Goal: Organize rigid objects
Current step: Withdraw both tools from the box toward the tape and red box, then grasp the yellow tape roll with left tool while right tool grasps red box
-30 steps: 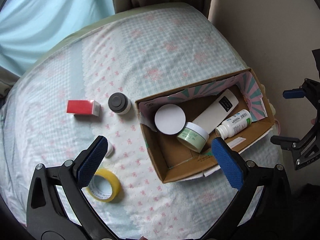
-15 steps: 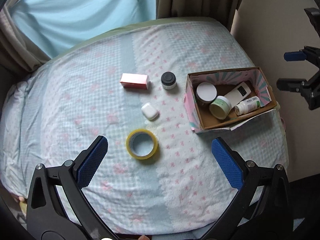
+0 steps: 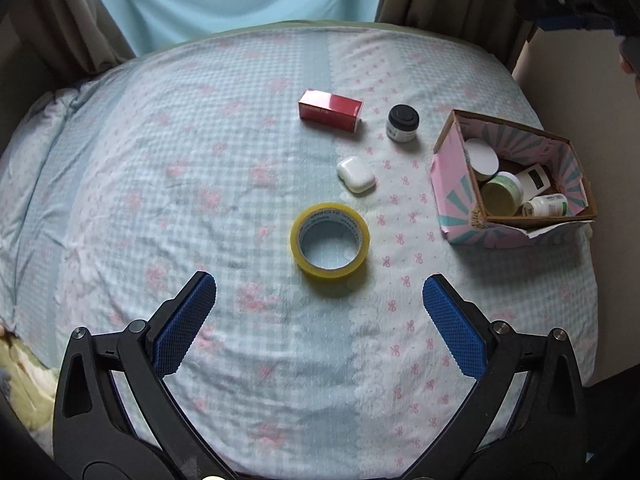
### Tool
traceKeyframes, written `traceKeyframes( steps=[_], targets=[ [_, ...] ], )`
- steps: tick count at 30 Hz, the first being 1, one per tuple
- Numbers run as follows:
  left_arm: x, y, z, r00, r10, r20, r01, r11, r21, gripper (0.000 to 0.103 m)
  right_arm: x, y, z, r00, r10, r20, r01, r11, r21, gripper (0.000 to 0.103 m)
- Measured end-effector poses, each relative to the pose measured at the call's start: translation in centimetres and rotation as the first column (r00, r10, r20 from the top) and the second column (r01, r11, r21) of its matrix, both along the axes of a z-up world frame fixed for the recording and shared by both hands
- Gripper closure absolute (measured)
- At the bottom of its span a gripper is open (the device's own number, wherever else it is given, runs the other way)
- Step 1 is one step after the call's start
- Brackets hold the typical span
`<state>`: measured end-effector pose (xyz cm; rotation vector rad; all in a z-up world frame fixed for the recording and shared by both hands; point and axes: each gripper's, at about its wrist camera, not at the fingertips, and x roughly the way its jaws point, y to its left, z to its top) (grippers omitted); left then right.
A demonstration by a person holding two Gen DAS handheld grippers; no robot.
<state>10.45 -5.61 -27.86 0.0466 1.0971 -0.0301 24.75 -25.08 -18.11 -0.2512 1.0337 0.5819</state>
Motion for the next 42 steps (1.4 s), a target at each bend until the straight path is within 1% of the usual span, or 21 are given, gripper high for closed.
traceKeyframes(
  steps=[2, 4, 7, 10, 12, 14, 17, 21, 27, 29, 31, 33, 34, 38, 40, 41, 42],
  targets=[
    [0.1, 0.4, -3.1, 1.000, 0.013, 0.019, -0.013, 1.000, -0.001, 0.000, 1.4, 1.5, -1.7, 0.999, 0.041, 0.022, -0.040, 0.999, -0.004, 0.000],
    [0.3, 0.6, -6.2, 0.999, 0.026, 0.034, -0.026, 1.000, 0.001, 0.000, 3.0, 3.3, -4.1, 0.996, 0.088, 0.033, -0.088, 0.996, -0.007, 0.000],
    [1.2, 1.1, -10.7, 0.997, 0.066, 0.036, -0.066, 0.998, -0.021, 0.000, 4.6, 5.5, -7.5, 0.986, 0.167, 0.027, -0.166, 0.986, -0.031, 0.000],
    [1.8, 1.2, -14.0, 0.994, 0.088, 0.058, -0.085, 0.995, -0.053, 0.000, 6.4, 7.4, -11.5, 0.973, 0.230, 0.004, -0.229, 0.970, -0.080, 0.000],
    [2.5, 0.9, -15.9, 0.994, 0.091, 0.058, -0.087, 0.994, -0.071, 0.000, 7.4, 8.2, -13.8, 0.966, 0.260, -0.008, -0.259, 0.959, -0.113, 0.000],
    [3.2, 0.4, -17.2, 0.994, 0.091, 0.052, -0.087, 0.994, -0.069, 0.000, 8.5, 9.3, -16.0, 0.955, 0.296, -0.014, -0.294, 0.943, -0.158, 0.000],
    [4.3, -0.2, -18.0, 0.994, 0.090, 0.064, -0.087, 0.995, -0.046, 0.000, 10.1, 10.8, -18.5, 0.939, 0.340, -0.045, -0.341, 0.917, -0.207, 0.000],
    [6.1, -0.3, -18.6, 0.994, 0.090, 0.060, -0.085, 0.993, -0.078, 0.000, 12.5, 12.7, -21.2, 0.925, 0.371, -0.081, -0.379, 0.884, -0.272, 0.000],
    [8.2, -0.7, -19.1, 0.996, 0.080, 0.051, -0.077, 0.995, -0.064, 0.000, 15.1, 15.7, -23.6, 0.904, 0.408, -0.124, -0.427, 0.855, -0.295, 0.001],
    [8.7, -0.6, -19.2, 0.996, 0.077, 0.051, -0.074, 0.995, -0.060, 0.001, 15.4, 16.6, -24.0, 0.893, 0.428, -0.138, -0.449, 0.842, -0.298, 0.006],
    [9.1, -0.6, -19.3, 0.996, 0.074, 0.050, -0.071, 0.996, -0.061, 0.002, 15.8, 17.4, -24.6, 0.883, 0.441, -0.160, -0.469, 0.830, -0.303, 0.017],
    [9.5, -0.6, -19.4, 0.997, 0.064, 0.045, -0.060, 0.996, -0.069, 0.005, 16.2, 17.9, -25.0, 0.883, 0.434, -0.178, -0.469, 0.828, -0.306, 0.022],
    [9.5, -0.7, -19.4, 0.997, 0.062, 0.046, -0.059, 0.996, -0.066, 0.005, 16.3, 18.0, -25.1, 0.884, 0.429, -0.186, -0.467, 0.830, -0.305, 0.027],
    [9.3, -0.7, -19.3, 0.997, 0.054, 0.052, -0.051, 0.997, -0.065, 0.005, 16.7, 18.5, -25.7, 0.877, 0.431, -0.210, -0.478, 0.827, -0.297, 0.035],
    [9.3, -0.7, -19.3, 0.997, 0.057, 0.050, -0.053, 0.996, -0.067, 0.006, 16.8, 18.6, -25.9, 0.878, 0.429, -0.212, -0.476, 0.828, -0.295, 0.047],
    [9.2, -0.7, -19.3, 0.997, 0.057, 0.051, -0.053, 0.996, -0.069, 0.006, 16.9, 18.7, -26.1, 0.879, 0.423, -0.220, -0.473, 0.830, -0.295, 0.050],
    [9.2, -0.7, -19.3, 0.997, 0.056, 0.050, -0.053, 0.996, -0.070, 0.006, 16.9, 18.8, -26.3, 0.880, 0.413, -0.233, -0.469, 0.831, -0.300, 0.057]
  ],
)
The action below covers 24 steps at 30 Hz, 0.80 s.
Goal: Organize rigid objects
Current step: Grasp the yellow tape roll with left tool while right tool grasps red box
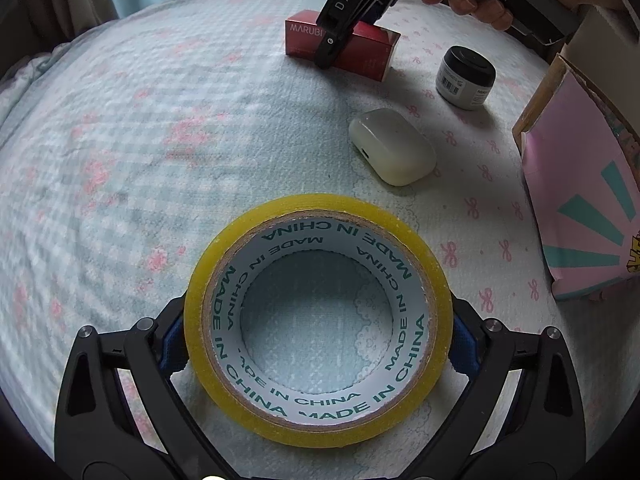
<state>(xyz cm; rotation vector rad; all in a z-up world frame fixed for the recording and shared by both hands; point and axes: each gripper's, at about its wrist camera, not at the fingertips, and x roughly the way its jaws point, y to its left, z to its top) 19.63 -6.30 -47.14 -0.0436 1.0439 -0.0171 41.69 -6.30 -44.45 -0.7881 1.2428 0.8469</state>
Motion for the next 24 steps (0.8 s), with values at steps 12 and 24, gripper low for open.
traceKeyframes(
  steps=[12, 24],
  targets=[
    [-0.8, 0.4, 1.7, 0.999, 0.004, 0.044, -0.003, 1.000, -0.029, 0.006, 1.3, -0.7, -0.2, 0.995, -0.104, -0.001, 0.104, 0.995, 0.009, 0.063],
    [-2.4, 1.0, 8.5, 0.995, -0.005, 0.098, 0.009, 0.999, -0.045, 0.006, -1.7, -2.7, 8.6, 0.975, -0.222, 0.000, 0.220, 0.965, 0.146, 0.063]
  ],
)
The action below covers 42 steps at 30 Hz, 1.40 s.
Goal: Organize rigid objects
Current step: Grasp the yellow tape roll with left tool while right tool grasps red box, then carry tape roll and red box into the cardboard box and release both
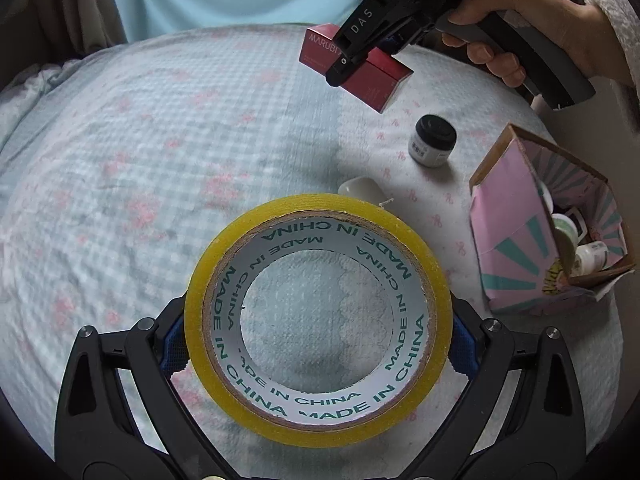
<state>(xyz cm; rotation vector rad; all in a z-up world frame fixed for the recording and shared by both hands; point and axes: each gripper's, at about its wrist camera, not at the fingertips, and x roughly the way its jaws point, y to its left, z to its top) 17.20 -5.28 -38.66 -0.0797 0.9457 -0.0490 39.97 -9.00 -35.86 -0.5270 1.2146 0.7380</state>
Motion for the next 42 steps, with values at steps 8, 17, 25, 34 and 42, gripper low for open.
traceKeyframes(
  steps=[8, 17, 25, 34, 42],
  targets=[
    [-0.6, -1.5, 9.7, 0.994, -0.095, 0.058, 0.094, 0.995, 0.018, 0.006, -5.1, -7.4, 10.9, 0.989, -0.144, 0.009, 0.142, 0.982, 0.127, 0.063],
    [0.6, -6.6, 17.1, 0.971, -0.228, 0.075, 0.229, 0.973, -0.005, 0.006, -10.1, -19.5, 18.0, 0.933, -0.359, 0.020, 0.348, 0.914, 0.207, 0.063],
    [3.0, -13.9, 19.2, 0.928, -0.367, 0.059, 0.369, 0.929, -0.021, 0.006, -13.6, -29.6, 19.1, 0.829, -0.556, 0.050, 0.538, 0.820, 0.196, 0.063],
    [7.2, -22.9, 16.5, 0.864, -0.504, -0.023, 0.503, 0.864, -0.012, 0.006, -15.7, -37.8, 14.0, 0.715, -0.697, -0.050, 0.696, 0.702, 0.153, 0.063],
    [10.5, -30.0, 9.4, 0.797, -0.575, -0.186, 0.584, 0.812, -0.009, 0.006, -16.9, -41.4, 6.3, 0.546, -0.819, -0.176, 0.836, 0.547, 0.042, 0.063]
  ],
)
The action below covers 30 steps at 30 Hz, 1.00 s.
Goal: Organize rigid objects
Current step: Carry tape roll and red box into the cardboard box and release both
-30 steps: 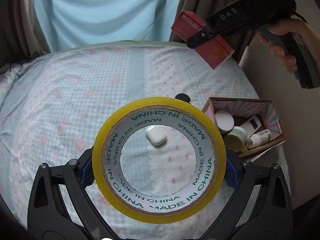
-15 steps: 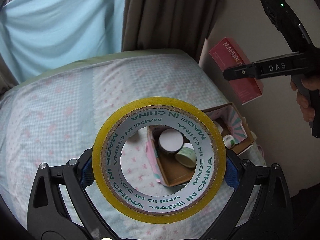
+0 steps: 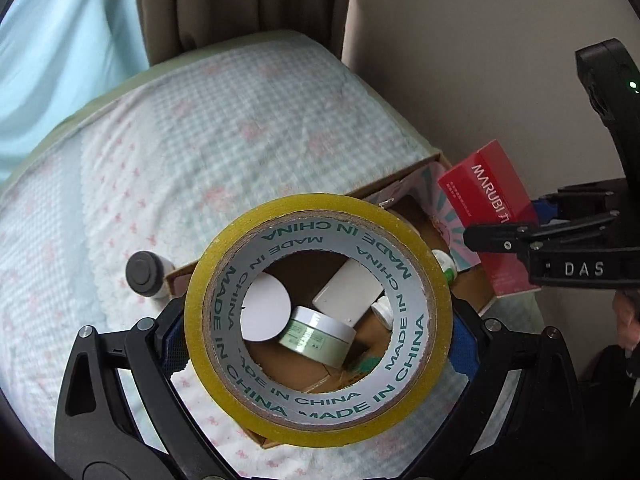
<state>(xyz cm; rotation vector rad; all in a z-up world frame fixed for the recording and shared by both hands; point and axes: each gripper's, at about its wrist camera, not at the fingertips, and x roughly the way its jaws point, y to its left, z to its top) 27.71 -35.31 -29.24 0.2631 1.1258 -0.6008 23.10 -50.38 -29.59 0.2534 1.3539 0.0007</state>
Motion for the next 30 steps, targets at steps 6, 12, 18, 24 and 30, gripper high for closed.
traceKeyframes(
  steps=[6, 12, 18, 24, 30],
  targets=[
    [2.5, -4.0, -4.9, 0.993, -0.046, -0.107, 0.054, 0.996, 0.073, 0.006, 0.1, -1.4, -3.9, 0.993, -0.111, -0.050, 0.110, 0.994, -0.019, 0.063],
    [3.5, -6.2, -8.6, 0.978, -0.088, -0.191, 0.116, 0.983, 0.140, 0.006, 0.2, -2.8, -6.5, 0.984, -0.159, -0.076, 0.161, 0.987, 0.019, 0.063],
    [3.9, -7.1, -11.0, 0.956, -0.161, -0.246, 0.217, 0.951, 0.221, 0.006, 0.3, -3.3, -8.1, 0.987, -0.129, -0.092, 0.133, 0.991, 0.033, 0.063],
    [3.7, -7.5, -12.1, 0.941, -0.190, -0.281, 0.266, 0.928, 0.263, 0.006, 0.0, -3.7, -8.8, 0.982, -0.150, -0.117, 0.158, 0.986, 0.059, 0.062],
    [2.5, -7.5, -12.2, 0.940, -0.195, -0.281, 0.280, 0.912, 0.301, 0.000, -0.5, -4.5, -8.3, 0.978, -0.185, -0.096, 0.197, 0.971, 0.137, 0.033]
  ],
)
